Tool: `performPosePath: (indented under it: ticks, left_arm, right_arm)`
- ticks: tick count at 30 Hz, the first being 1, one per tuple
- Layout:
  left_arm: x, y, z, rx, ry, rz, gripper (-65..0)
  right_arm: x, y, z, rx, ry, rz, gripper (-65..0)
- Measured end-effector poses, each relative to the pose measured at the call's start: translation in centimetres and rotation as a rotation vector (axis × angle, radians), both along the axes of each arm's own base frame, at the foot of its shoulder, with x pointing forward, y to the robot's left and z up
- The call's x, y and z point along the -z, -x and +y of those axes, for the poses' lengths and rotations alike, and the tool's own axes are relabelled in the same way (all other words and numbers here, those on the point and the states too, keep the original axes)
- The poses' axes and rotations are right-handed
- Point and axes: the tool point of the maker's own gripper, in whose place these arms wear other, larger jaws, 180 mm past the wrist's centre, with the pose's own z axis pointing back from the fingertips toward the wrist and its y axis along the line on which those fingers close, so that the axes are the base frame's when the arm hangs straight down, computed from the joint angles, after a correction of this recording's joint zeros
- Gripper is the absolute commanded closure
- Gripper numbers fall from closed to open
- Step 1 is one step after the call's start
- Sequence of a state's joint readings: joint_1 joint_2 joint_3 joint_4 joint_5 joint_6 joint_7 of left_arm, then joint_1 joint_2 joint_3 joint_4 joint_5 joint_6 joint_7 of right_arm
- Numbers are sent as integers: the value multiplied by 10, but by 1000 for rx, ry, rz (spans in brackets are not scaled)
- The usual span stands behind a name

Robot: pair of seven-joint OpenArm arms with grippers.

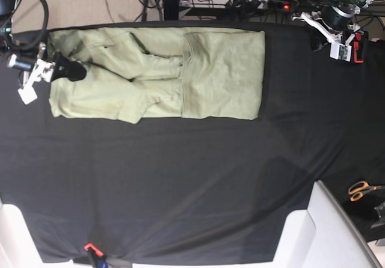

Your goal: Fold the T-shirt properly

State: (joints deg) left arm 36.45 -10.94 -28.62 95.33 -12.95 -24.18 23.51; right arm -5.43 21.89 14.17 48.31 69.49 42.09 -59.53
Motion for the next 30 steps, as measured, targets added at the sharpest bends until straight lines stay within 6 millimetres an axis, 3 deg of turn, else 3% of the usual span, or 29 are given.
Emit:
performPosePath:
  ticks: [5, 11, 14, 15, 21, 30]
  left_arm:
    - [1, 0, 0, -2, 2, 2, 0]
    - [1, 2, 0, -2, 2, 5, 0]
    - [2, 3, 0, -2, 2, 7, 0]
    - [2, 3, 0, -2, 2, 7, 0]
    - [2, 3, -1, -2, 3, 7, 0]
    - [2, 3, -1, -2, 3, 7, 0]
  right_arm:
    - [6, 3, 3, -9, 13, 30, -300]
    - [10, 4, 2, -22, 37, 46, -150]
    - [13, 6, 3, -26, 44, 57, -18]
    - [14, 7, 3, -27, 45, 59, 0]
    - [18, 6, -11, -9, 38, 101, -8]
    - [15, -1, -79, 129, 151, 68, -8]
